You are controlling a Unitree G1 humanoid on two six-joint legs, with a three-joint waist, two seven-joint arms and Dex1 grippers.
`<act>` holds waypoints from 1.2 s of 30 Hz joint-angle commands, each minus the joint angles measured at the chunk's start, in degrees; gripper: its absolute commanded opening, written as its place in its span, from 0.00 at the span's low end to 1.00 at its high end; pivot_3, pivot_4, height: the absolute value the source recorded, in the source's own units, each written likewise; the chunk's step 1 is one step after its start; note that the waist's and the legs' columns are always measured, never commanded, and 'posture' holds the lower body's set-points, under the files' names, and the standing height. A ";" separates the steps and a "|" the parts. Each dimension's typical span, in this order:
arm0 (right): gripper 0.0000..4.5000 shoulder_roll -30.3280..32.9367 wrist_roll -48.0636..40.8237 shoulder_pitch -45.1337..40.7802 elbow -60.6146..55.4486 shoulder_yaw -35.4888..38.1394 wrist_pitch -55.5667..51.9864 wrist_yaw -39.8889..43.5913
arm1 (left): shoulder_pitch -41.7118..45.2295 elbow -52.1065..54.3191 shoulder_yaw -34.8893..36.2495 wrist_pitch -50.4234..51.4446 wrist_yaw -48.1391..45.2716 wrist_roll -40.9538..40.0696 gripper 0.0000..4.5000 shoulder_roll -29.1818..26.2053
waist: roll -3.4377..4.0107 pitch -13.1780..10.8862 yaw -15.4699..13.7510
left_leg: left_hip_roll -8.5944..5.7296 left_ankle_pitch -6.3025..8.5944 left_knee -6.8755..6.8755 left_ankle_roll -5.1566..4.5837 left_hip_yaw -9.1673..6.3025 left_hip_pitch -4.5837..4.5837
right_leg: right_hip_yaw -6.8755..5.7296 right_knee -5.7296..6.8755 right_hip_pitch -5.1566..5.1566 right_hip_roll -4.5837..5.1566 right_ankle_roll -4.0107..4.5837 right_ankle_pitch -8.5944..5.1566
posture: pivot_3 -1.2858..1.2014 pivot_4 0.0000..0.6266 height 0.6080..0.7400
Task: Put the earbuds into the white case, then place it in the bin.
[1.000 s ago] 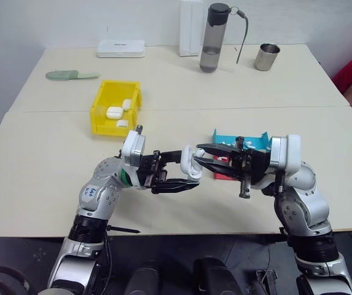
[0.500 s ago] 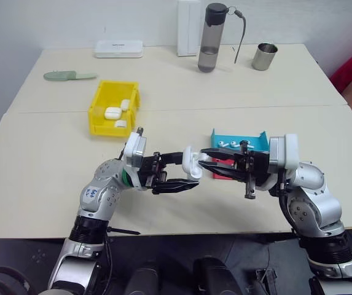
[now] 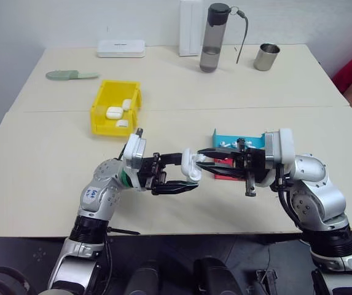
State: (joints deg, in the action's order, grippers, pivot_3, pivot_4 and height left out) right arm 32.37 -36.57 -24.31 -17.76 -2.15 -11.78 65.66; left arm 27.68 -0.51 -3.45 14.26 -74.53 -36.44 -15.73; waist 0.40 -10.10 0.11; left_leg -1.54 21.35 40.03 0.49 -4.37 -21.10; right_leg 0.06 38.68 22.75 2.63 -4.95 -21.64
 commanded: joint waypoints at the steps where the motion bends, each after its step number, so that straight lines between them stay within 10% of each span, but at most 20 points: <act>1: 0.11 0.78 0.19 0.12 -0.82 -1.88 -1.64 1.86 | 1.01 2.46 -0.17 -2.03 -0.14 -0.90 0.62 1.55 | 0.00 0.00 0.00 | 0.00 0.00 0.00 0.00 0.00 0.00 | 0.00 0.00 0.00 0.00 0.00 0.00 | 0.52 0.24 1.00; 14: 0.99 10.48 -5.20 5.18 -1.21 8.74 -6.09 6.46 | -0.99 1.59 0.95 -4.61 -0.37 0.77 0.62 0.79 | -0.01 0.00 -0.64 | -0.02 0.01 0.02 -0.01 -0.01 -0.05 | -0.01 -0.06 -0.03 0.03 0.00 0.00 | 0.52 0.24 1.00; 25: 0.99 18.09 6.68 29.25 30.97 36.09 15.53 9.70 | -5.07 2.25 3.11 -5.59 0.26 0.78 0.62 -2.95 | -0.07 -0.01 -1.76 | -0.05 0.04 -0.01 -0.11 0.12 0.03 | 0.05 -0.15 -0.18 0.02 -0.02 0.01 | 0.52 0.24 1.00; 36: 0.99 27.30 16.93 17.25 31.32 23.23 4.41 2.55 | -4.80 2.60 3.11 -5.72 3.22 1.63 0.62 -3.66 | 0.10 0.06 0.49 | 0.07 0.02 -0.10 -0.10 0.55 0.70 | 0.35 0.05 -0.37 -0.08 0.00 0.01 | 0.52 0.24 1.00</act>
State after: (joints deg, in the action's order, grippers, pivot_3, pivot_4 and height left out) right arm 57.35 -23.35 -4.67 17.07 23.98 -2.96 71.38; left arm 22.32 -0.16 -0.66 9.26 -71.73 -35.00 -18.98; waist 0.49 -10.04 0.60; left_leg -1.47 21.38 39.90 0.40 -3.83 -20.40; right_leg 0.42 38.74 22.40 2.57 -4.95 -21.63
